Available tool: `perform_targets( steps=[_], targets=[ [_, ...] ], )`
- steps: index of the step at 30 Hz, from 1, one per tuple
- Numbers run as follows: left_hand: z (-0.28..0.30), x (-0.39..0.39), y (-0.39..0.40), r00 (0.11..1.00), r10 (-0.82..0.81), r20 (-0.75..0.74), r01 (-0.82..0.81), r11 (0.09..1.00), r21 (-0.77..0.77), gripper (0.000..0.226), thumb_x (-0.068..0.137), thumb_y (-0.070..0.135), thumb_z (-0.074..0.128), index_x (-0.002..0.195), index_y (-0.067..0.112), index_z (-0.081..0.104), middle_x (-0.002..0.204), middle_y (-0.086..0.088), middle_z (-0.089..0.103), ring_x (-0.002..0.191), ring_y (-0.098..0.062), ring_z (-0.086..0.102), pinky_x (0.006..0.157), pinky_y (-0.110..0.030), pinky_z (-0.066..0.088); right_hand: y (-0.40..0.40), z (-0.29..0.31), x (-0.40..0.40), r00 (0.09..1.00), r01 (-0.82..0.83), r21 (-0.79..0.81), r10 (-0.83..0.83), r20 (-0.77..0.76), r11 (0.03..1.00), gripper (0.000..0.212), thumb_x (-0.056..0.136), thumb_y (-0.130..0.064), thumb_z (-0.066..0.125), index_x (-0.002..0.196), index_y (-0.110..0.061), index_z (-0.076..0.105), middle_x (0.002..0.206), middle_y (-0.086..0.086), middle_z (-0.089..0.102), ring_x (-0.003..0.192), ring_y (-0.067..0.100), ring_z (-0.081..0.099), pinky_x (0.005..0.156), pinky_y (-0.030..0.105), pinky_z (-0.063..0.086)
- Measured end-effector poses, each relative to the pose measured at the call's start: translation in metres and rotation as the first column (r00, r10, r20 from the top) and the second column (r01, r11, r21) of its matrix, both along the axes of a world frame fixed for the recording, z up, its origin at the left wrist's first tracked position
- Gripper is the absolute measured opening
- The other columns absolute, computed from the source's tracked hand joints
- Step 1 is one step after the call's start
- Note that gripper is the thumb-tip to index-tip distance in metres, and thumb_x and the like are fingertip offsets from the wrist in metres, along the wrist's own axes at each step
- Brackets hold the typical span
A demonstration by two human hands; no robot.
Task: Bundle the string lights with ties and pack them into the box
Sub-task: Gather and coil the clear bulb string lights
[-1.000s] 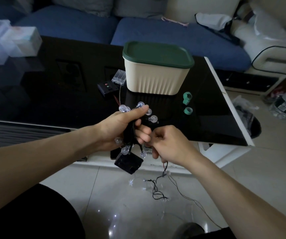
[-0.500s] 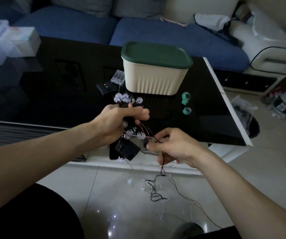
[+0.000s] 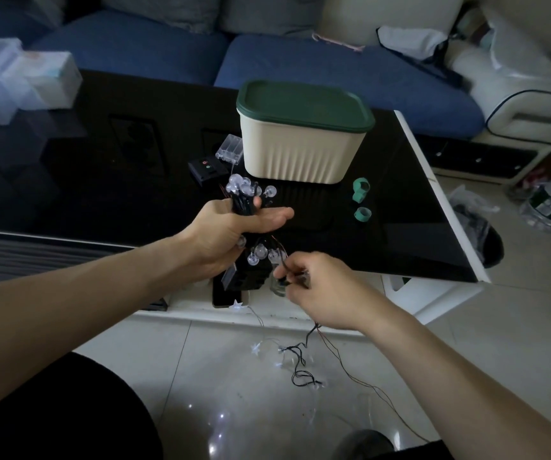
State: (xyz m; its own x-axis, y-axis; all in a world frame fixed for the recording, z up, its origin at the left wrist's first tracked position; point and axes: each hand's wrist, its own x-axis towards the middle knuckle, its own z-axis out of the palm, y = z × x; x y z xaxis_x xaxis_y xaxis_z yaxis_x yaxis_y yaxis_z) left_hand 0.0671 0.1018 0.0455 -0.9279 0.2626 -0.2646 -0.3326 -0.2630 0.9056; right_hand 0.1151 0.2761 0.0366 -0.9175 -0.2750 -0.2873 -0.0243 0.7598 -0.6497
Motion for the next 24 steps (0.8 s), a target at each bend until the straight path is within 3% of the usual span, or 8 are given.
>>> perform_targets(
  steps=[4,8,12,14,19,22,24],
  targets=[
    [-0.007,0.007,0.004,0.989,-0.125,-0.072,0.118,0.988,-0.099,0.045,0.076,-0.009,0.068,0.119,-0.019,0.056,0.112,-0.019,0.072,0.107,-0.024,0.07,0.09,-0.027,0.056,-0.005,0.002,0.007,0.981,-0.168,0.119,0.178,-0.082,0.979,0.027,0.101,-0.016,0.052,0.119,-0.028,0.068,0.113,-0.008,0.057,0.098,0.005,0.054,0.067,0.004,0.034],
    [-0.017,0.009,0.004,0.957,-0.286,-0.058,0.266,0.937,-0.227,0.025,0.082,-0.016,0.063,0.107,-0.014,0.059,0.108,-0.022,0.072,0.104,-0.028,0.07,0.091,-0.035,0.057,-0.005,0.005,0.011,0.964,-0.231,0.154,0.247,-0.095,0.961,0.021,0.101,-0.019,0.053,0.109,-0.026,0.072,0.081,-0.016,0.053,0.073,0.002,0.054,0.061,0.017,0.036],
    [-0.02,0.011,0.007,0.907,-0.421,-0.014,0.399,0.869,-0.292,0.006,0.086,-0.003,0.062,0.087,-0.008,0.066,0.08,-0.015,0.067,0.073,-0.019,0.067,0.066,-0.026,0.053,-0.002,0.012,0.012,0.983,-0.14,0.055,0.145,-0.116,0.989,0.012,0.097,-0.021,0.065,0.101,-0.023,0.076,0.069,-0.011,0.065,0.051,0.005,0.064,0.056,0.021,0.053],
    [-0.021,0.012,0.01,0.904,-0.427,0.03,0.42,0.871,-0.256,0.03,0.084,0.01,0.062,0.089,-0.02,0.059,0.083,-0.023,0.059,0.068,-0.024,0.061,0.058,-0.026,0.049,-0.001,0.015,0.01,0.986,-0.083,-0.015,0.08,-0.145,0.996,0.002,0.089,-0.023,0.075,0.09,-0.021,0.077,0.063,-0.004,0.071,0.049,0.004,0.066,0.052,0.016,0.05],
    [-0.014,0.017,0.015,0.87,-0.486,0.08,0.492,0.859,-0.14,0.037,0.089,0.021,0.051,0.095,-0.014,0.063,0.083,-0.027,0.066,0.069,-0.028,0.067,0.058,-0.026,0.053,0.001,0.02,0.006,0.973,0.041,-0.136,-0.071,-0.219,0.99,0.025,0.07,-0.026,0.092,0.063,-0.017,0.069,0.052,-0.007,0.068,0.045,0.002,0.064,0.048,0.013,0.046],
    [-0.012,0.019,0.016,0.832,-0.55,0.071,0.552,0.81,-0.195,0.035,0.087,0.025,0.054,0.093,-0.008,0.065,0.084,-0.027,0.068,0.06,-0.027,0.067,0.052,-0.025,0.05,0.006,0.017,0.0,0.954,0.094,-0.153,-0.133,-0.268,0.984,0.037,0.06,-0.033,0.096,0.061,-0.016,0.063,0.049,-0.007,0.063,0.043,-0.002,0.058,0.045,0.012,0.041],
    [-0.011,0.022,0.016,0.811,-0.58,0.07,0.576,0.775,-0.261,0.032,0.092,0.022,0.053,0.087,-0.009,0.062,0.07,-0.017,0.068,0.05,-0.022,0.061,0.045,-0.022,0.044,0.011,0.014,-0.005,0.951,0.117,-0.124,-0.147,-0.273,0.985,0.041,0.055,-0.04,0.097,0.062,-0.019,0.062,0.052,-0.01,0.06,0.044,-0.003,0.053,0.044,0.013,0.04]
  ],
)
